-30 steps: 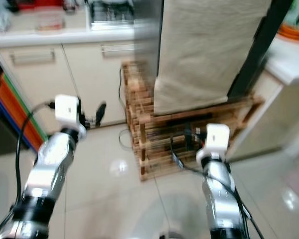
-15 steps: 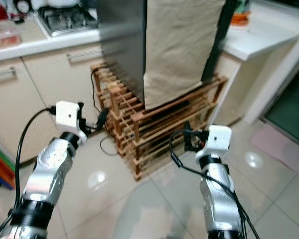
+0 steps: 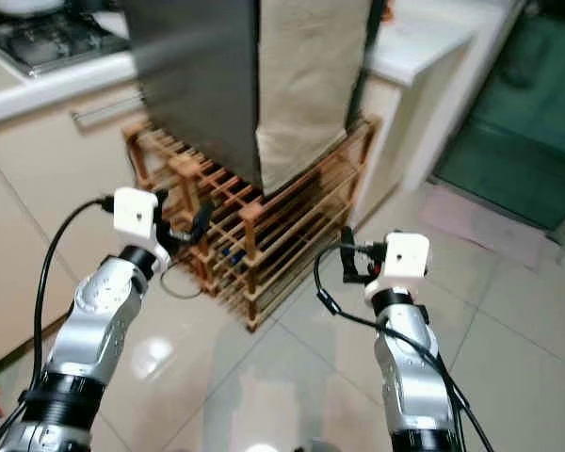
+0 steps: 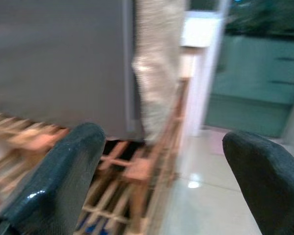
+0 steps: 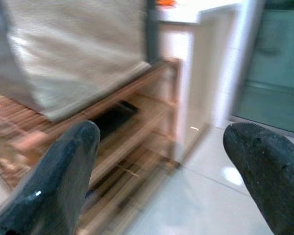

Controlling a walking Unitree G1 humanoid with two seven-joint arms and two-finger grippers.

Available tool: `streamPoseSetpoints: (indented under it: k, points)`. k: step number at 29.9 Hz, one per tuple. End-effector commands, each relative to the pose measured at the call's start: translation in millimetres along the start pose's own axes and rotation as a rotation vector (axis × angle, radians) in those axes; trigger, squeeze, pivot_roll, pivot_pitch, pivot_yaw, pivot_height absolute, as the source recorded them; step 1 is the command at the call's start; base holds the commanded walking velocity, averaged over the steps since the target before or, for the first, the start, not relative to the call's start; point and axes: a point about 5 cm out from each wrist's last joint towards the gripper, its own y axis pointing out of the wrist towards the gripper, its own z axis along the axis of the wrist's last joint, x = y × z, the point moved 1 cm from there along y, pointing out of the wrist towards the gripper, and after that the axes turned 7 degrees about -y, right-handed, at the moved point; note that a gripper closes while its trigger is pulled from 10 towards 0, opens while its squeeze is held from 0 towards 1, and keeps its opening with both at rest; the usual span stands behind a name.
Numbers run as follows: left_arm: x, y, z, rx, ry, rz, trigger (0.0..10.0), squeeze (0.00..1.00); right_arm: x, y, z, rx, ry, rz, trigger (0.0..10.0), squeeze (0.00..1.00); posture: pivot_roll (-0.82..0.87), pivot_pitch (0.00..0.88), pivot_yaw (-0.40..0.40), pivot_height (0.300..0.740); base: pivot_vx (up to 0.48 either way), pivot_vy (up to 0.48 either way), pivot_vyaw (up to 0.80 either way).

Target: Restocking fridge

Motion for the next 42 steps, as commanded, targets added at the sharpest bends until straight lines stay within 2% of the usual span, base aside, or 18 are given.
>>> streamPoseSetpoints:
  k: [1,6,10,20,35,38,42]
  points:
    - [-8.5,-1.8,4.5,0.015,0.044,0.044,10.0,0.00,-5.3,4.5,10.3,0.045,-0.019,0.013,10.0,0.00,-0.03,0.000,-0.013,0.726,0.000,0.000,0.00]
    - [2.1,-1.8,15.3,0.084,0.002,-0.025,10.0,0.00,-7.6,9.7,14.5,0.055,-0.030,0.020,10.0,0.00,-0.03,0.000,-0.013,0.726,0.092,0.000,0.00]
    - [4.2,-1.4,16.5,0.089,-0.004,-0.023,10.0,0.00,-9.0,12.0,15.7,0.062,-0.033,0.026,10.0,0.00,-0.03,0.000,-0.011,0.726,0.466,0.000,0.00]
    - [12.6,-2.4,20.9,0.109,0.037,-0.080,10.0,0.00,-10.3,15.5,16.2,0.066,-0.042,0.026,10.0,0.00,-0.03,0.000,-0.009,0.726,0.469,0.000,0.00]
    - [16.2,-1.2,21.6,0.116,0.031,-0.096,10.0,0.00,-9.3,17.3,15.0,0.067,-0.052,0.028,10.0,0.00,-0.03,0.000,-0.009,0.726,0.463,0.000,0.00]
    - [11.3,1.6,20.8,0.097,0.045,-0.051,10.0,0.00,-8.9,18.0,15.0,0.067,-0.055,0.030,10.0,0.00,-0.03,0.000,-0.011,0.726,0.000,0.000,0.00]
    - [11.1,4.2,20.7,0.080,0.045,-0.044,10.0,0.00,-8.9,18.3,15.0,0.069,-0.057,0.033,10.0,0.00,-0.03,0.000,-0.013,0.726,0.000,0.000,0.00]
